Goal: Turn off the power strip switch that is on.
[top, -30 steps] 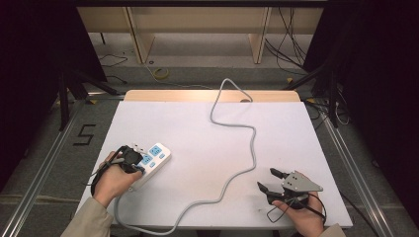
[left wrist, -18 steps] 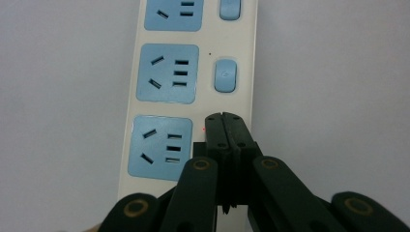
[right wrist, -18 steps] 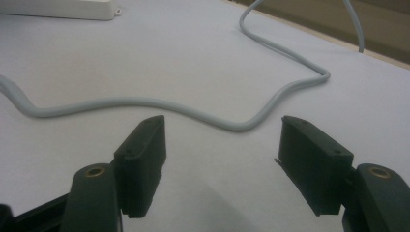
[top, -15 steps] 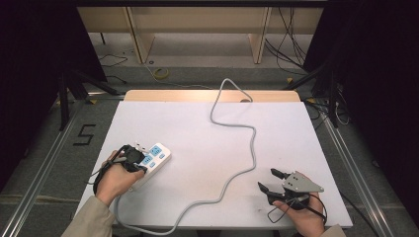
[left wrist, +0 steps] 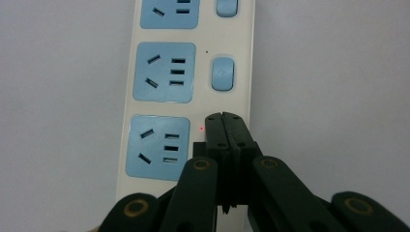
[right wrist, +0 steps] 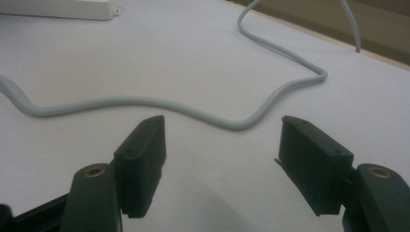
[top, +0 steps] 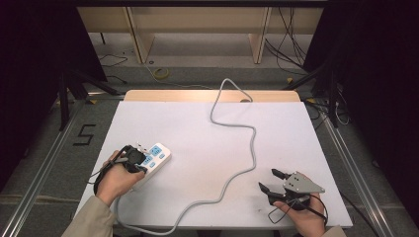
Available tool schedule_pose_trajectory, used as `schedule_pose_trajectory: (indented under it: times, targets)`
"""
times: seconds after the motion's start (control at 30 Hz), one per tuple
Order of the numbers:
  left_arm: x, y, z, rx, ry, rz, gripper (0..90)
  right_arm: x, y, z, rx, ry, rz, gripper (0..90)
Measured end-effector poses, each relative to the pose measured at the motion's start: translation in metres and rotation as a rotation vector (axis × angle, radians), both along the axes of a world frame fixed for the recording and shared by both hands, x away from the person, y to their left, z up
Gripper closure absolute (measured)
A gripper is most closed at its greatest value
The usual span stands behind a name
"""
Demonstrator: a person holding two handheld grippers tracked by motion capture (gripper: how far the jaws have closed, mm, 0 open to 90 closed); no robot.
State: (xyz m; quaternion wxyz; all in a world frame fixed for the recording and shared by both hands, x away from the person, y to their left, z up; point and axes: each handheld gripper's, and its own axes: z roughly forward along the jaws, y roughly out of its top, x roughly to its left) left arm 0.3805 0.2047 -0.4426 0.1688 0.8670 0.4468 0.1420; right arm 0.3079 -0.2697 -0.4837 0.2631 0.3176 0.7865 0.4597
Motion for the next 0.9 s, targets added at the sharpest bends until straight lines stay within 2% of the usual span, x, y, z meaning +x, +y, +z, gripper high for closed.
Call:
schedule_pose_trajectory:
  times: [0.07, 0.2, 0.43, 0.9]
  targets:
    - [-0.0005, 0.0005, -0.0001, -0.004, -0.002, 0.001, 90.0, 0.0001, -0.0001, -0.0001, 0.001, 0.001, 0.0, 34.6]
    - [-0.0008, -0.0025, 0.0002, 0.021, -0.009, -0.006, 90.0, 0.0006, 0.0001, -0.0003, 0.001, -0.001, 0.001, 34.7]
    - [-0.0006, 0.0003, 0.0001, 0.001, -0.008, -0.005, 90.0, 0.0007, 0.0002, -0.0002, 0.0, 0.0, 0.001, 34.7]
    - [-0.0005, 0.0003, 0.0003, 0.002, -0.008, -0.01, 89.9, 0.0009, 0.0002, -0.0004, 0.0, 0.0, 0.001, 34.7]
